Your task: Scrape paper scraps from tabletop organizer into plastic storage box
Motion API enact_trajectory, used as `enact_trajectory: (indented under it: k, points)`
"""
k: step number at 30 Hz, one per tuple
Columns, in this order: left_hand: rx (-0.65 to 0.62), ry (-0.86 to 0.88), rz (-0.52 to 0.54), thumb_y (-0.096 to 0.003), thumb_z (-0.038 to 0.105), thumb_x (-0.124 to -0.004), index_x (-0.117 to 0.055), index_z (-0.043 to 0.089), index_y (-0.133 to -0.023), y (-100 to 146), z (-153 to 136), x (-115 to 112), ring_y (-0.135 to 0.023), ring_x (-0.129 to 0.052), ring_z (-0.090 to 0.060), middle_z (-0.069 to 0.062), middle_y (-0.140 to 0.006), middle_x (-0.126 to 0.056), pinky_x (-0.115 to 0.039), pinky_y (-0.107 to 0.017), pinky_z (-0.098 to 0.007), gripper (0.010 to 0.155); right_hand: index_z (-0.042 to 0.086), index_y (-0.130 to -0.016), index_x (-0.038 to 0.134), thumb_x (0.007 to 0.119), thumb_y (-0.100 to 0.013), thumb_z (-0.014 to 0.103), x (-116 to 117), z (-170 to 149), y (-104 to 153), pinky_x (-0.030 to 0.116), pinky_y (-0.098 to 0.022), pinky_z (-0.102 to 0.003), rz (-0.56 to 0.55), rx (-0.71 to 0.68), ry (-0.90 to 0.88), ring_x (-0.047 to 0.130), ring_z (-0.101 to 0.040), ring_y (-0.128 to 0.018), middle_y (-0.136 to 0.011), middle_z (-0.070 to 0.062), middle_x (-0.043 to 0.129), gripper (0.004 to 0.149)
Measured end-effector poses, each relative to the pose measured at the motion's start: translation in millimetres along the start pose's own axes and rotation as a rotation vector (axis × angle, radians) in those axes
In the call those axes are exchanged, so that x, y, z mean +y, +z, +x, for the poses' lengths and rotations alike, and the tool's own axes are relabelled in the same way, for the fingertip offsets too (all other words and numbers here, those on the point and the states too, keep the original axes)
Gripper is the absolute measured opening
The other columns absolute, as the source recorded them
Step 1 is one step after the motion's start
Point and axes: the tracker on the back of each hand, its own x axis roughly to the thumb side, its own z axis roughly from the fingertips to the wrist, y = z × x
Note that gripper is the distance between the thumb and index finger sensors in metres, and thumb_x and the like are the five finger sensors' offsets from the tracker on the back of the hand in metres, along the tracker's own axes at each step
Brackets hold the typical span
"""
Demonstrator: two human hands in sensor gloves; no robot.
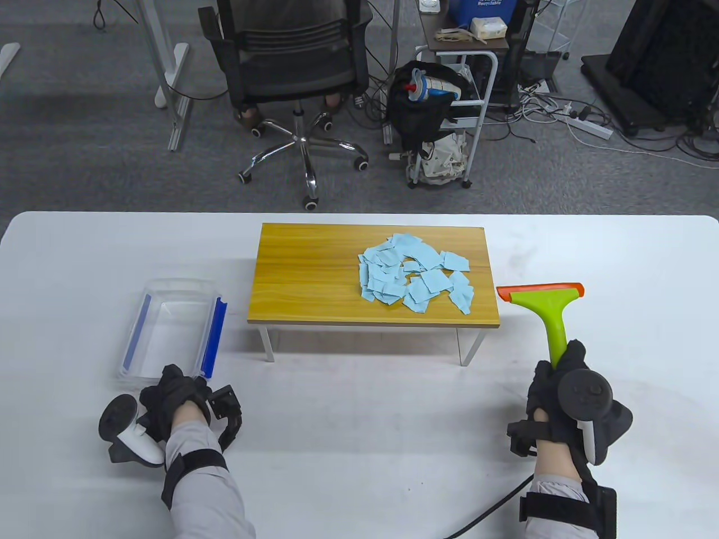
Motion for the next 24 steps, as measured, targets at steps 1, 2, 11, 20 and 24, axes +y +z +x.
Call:
enact_trajectory:
  k: [1,2,11,20,24]
  points:
    - [-0.008,0.022,0.004,-0.0629,0.044,-0.072,-0.027,0.005,-0.103,0,0,3,-0.055,-0.099,-0.014,-0.019,-0.096,-0.056,-0.096,-0.039,-0.023,0.071,0.002,-0.100,0.045,0.078,-0.049,0.026,0,0,0,0.071,-0.045,-0.067,0.002,-0.004,-0.001,0.089,-0.041,-0.054,-0.085,-0.025,0.068,0.066]
    - [-0.001,0.062,-0.009,-0.0624,0.043,-0.072,-0.029,0.006,-0.103,-1,-1,8,-0.054,-0.099,-0.015,-0.019,-0.095,-0.057,-0.096,-0.038,-0.024,0.070,0.002,-0.100,0.045,0.078,-0.049,0.026,0,-1,0,0.072,-0.045,-0.066,0.003,-0.005,-0.004,0.089,-0.041,-0.054,-0.084,-0.025,0.069,0.066]
    - [-0.313,0.203,-0.112,-0.0656,0.044,-0.067,-0.027,0.008,-0.103,32,33,28,-0.052,-0.097,-0.011,-0.015,-0.095,-0.056,-0.094,-0.037,-0.021,0.066,0.001,-0.100,0.042,0.077,-0.049,0.026,-1,-9,-1,0.071,-0.045,-0.067,-0.001,0.049,-0.039,0.088,-0.041,-0.055,-0.085,-0.026,0.067,0.066]
    - [-0.625,0.098,-0.520,-0.0652,0.044,-0.071,-0.035,0.015,-0.105,113,74,-6,-0.045,-0.096,-0.013,-0.011,-0.093,-0.061,-0.090,-0.032,-0.022,0.061,0.001,-0.100,0.041,0.076,-0.049,0.026,0,-9,1,0.071,-0.046,-0.067,-0.002,0.021,-0.054,0.088,-0.041,-0.056,-0.085,-0.026,0.066,0.066]
    - [-0.731,-0.032,-0.726,-0.0641,0.045,-0.074,-0.041,0.016,-0.106,150,88,-36,-0.041,-0.097,-0.013,-0.010,-0.090,-0.067,-0.090,-0.028,-0.023,0.060,0.001,-0.100,0.041,0.075,-0.049,0.026,1,-13,1,0.070,-0.046,-0.067,0.000,0.034,-0.079,0.087,-0.041,-0.056,-0.086,-0.026,0.065,0.066]
